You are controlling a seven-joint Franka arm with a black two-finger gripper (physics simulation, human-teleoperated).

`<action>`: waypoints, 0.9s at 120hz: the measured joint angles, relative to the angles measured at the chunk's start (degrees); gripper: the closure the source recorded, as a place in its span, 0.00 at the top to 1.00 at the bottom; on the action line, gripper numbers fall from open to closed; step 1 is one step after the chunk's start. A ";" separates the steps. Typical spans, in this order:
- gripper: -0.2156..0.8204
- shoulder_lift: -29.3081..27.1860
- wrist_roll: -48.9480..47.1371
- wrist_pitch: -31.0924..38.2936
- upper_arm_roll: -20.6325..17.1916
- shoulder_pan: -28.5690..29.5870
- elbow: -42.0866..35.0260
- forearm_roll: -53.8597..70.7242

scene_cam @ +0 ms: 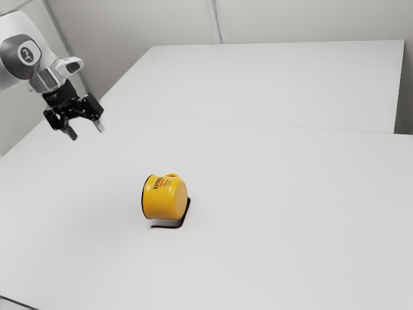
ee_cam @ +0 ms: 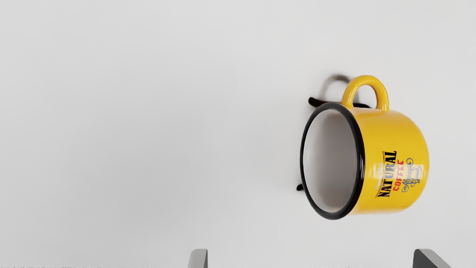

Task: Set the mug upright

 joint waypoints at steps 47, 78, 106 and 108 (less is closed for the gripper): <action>0.79 13.40 3.32 0.55 0.00 4.64 -4.94 -18.19; 0.79 18.21 5.53 0.66 0.07 4.55 -5.63 -27.89; 0.79 18.61 6.64 0.63 0.09 4.44 -10.25 -38.52; 0.79 18.62 6.69 0.63 0.09 4.36 -10.31 -39.18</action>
